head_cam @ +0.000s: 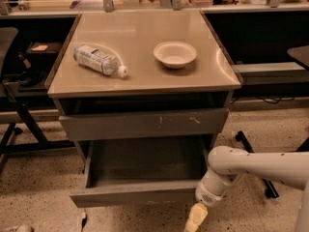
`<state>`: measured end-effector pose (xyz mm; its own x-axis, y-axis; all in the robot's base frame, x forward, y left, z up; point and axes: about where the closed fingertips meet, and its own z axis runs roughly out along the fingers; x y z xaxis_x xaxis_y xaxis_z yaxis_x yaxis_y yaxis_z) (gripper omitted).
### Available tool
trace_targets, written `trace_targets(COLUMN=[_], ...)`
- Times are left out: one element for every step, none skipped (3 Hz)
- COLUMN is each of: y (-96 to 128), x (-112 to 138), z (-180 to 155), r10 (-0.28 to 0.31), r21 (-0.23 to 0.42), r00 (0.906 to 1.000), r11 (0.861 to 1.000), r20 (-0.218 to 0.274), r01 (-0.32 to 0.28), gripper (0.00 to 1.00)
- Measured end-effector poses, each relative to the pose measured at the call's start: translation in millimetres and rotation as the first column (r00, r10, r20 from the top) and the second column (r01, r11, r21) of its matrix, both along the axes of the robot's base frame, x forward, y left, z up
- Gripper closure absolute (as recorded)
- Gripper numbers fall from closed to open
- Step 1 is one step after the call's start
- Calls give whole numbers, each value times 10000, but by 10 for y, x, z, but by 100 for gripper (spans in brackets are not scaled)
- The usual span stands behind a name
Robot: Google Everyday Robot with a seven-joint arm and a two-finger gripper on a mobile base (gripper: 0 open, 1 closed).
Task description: Close middle drawer
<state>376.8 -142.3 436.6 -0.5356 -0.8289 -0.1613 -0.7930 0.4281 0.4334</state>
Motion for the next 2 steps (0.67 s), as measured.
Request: trace_targets(y=[0, 0], x=[0, 0], z=[0, 0], r10=[0, 0], r21=[0, 0], r00=[10000, 10000], r11=[10000, 10000], r20=[-1, -1], r01=[0, 0], gripper=[18, 41])
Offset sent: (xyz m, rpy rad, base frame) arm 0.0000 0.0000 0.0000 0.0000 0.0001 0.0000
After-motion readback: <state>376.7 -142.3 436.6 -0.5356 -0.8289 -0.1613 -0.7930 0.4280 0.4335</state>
